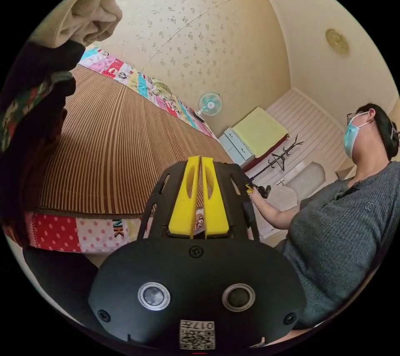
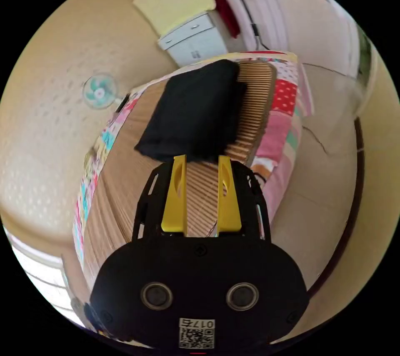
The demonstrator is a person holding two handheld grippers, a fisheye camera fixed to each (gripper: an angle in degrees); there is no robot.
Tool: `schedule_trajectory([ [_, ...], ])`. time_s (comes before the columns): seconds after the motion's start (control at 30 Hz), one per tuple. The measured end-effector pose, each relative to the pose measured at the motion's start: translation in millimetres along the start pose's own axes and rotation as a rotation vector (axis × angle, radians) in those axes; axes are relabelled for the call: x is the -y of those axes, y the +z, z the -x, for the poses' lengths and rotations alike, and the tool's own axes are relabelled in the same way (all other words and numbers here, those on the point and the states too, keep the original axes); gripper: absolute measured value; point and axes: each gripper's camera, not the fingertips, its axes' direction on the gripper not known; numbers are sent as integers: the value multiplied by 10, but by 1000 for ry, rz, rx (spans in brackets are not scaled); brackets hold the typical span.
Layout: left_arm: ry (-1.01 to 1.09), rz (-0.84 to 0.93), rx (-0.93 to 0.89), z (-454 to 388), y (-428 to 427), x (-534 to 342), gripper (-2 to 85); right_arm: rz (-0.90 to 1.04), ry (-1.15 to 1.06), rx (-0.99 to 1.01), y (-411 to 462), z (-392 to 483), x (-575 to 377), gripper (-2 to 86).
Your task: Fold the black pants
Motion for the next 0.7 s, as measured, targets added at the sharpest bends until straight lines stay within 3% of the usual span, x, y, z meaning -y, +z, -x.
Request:
schedule_trajectory([
  [0.07, -36, 3, 15, 51, -15, -10, -9, 24, 89, 101, 80, -165, 161, 135],
  [0.17, -91, -33, 4, 163, -117, -40, -10, 37, 90, 71, 133, -49, 268, 130],
  [0.37, -127, -94, -24, 354, -454, -1, -10, 3, -518, 117, -257, 1436, 161, 66],
  [0.5, -117, -130, -42, 419, -660, -33, -10, 109, -1007, 257, -523, 2588, -680, 33],
  [0.53, -114, -132, -46, 427, -681, -43, -10, 161, -1187, 551, -739, 2785, -1081, 18],
  [0.6, -102, -135, -54, 458, -758, -93, -10, 307, -1260, 933, -1022, 3055, -1624, 12],
  [0.7, -93, -147, -44, 526, -890, -167, -10, 414, -1308, 674, -1092, 3458, -2584, 11],
])
